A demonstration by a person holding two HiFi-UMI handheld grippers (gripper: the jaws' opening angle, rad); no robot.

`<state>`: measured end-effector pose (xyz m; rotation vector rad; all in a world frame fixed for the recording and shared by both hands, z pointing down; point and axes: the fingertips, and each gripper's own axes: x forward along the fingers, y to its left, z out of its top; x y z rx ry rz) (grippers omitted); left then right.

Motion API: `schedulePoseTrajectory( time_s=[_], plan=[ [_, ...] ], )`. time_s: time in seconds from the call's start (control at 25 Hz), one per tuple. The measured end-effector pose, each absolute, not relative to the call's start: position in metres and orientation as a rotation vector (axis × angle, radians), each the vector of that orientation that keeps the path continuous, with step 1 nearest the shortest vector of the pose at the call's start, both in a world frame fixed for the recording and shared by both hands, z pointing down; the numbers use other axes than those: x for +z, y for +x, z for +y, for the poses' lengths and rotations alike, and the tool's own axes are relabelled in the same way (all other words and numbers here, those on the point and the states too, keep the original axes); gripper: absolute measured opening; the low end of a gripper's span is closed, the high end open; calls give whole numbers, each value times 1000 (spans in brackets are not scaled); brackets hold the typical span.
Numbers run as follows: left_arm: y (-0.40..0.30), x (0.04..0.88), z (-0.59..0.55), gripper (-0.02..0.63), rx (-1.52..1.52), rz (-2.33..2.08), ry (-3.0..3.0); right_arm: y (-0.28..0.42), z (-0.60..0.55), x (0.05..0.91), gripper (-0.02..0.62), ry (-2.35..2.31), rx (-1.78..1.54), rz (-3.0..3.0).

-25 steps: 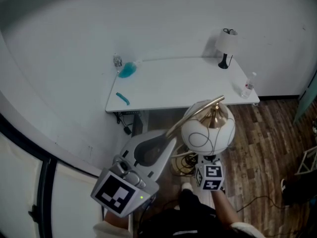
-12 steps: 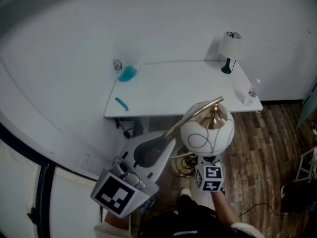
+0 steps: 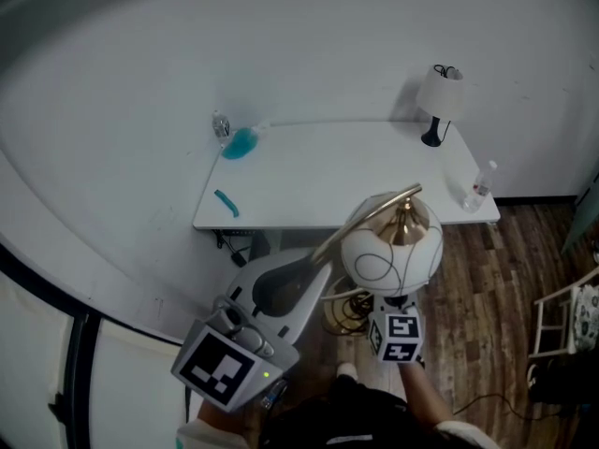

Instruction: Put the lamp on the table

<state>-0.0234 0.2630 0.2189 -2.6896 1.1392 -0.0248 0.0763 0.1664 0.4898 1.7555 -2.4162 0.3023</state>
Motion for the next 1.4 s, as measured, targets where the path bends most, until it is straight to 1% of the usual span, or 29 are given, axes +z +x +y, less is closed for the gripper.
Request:
schedulePoseTrajectory(
  time_s=[0.2, 0.44, 0.88, 1.4],
  plan=[
    [-21, 224, 257, 26, -15, 1151, -2680, 77, 158, 495, 34, 1746, 294, -2431],
    [-7, 211, 215, 26, -33, 1185, -2688, 88, 120, 485, 34, 1712, 321, -2438],
    [10, 204, 173, 26, -73, 1230, -2682, 99, 82, 482, 33, 1669, 357, -2456],
    [18, 209, 157, 26, -70, 1245, -2676, 105, 64, 487, 34, 1662, 354, -2464]
  ],
)
